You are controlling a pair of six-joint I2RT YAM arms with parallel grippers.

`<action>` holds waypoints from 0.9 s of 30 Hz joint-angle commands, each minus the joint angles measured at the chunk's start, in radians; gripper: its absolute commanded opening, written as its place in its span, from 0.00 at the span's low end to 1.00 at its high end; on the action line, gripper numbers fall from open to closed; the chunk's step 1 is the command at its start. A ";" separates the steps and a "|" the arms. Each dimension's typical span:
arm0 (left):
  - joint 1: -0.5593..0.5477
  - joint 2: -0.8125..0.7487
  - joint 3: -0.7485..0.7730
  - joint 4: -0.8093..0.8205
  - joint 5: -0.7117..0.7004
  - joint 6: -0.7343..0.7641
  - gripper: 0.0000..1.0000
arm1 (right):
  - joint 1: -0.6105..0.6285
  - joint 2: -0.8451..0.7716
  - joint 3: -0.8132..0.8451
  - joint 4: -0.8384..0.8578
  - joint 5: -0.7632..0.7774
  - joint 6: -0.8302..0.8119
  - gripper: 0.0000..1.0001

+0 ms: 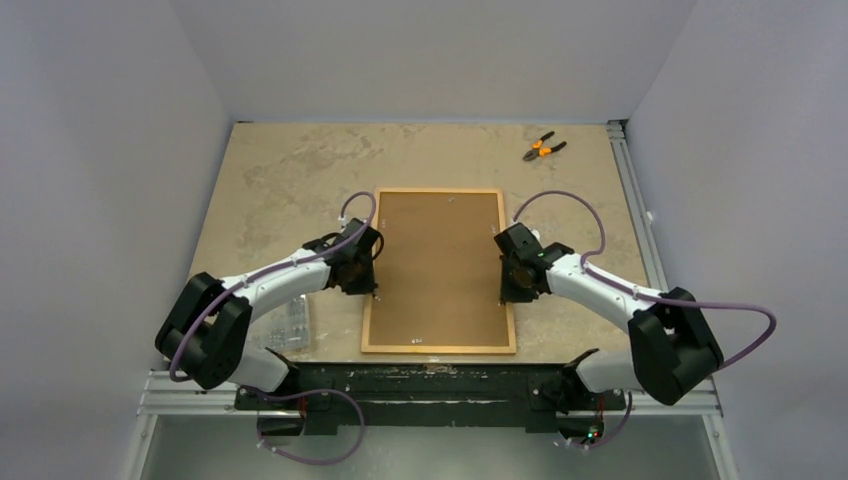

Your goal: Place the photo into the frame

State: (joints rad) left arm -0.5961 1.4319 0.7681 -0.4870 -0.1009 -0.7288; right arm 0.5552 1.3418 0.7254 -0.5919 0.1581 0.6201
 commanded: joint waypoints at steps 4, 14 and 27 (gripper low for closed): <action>0.018 -0.058 0.005 0.053 0.080 -0.004 0.30 | 0.002 0.009 0.148 0.020 -0.039 -0.036 0.65; 0.116 -0.035 0.067 0.067 0.167 0.047 0.48 | -0.172 0.210 0.378 0.047 -0.118 -0.103 0.83; 0.124 0.061 0.143 0.012 0.064 0.116 0.48 | -0.185 0.563 0.654 -0.009 0.058 -0.188 0.79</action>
State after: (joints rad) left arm -0.4778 1.4719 0.8795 -0.4656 -0.0067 -0.6487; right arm 0.3683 1.8606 1.3037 -0.5793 0.1307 0.4671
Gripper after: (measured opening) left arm 0.480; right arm 0.798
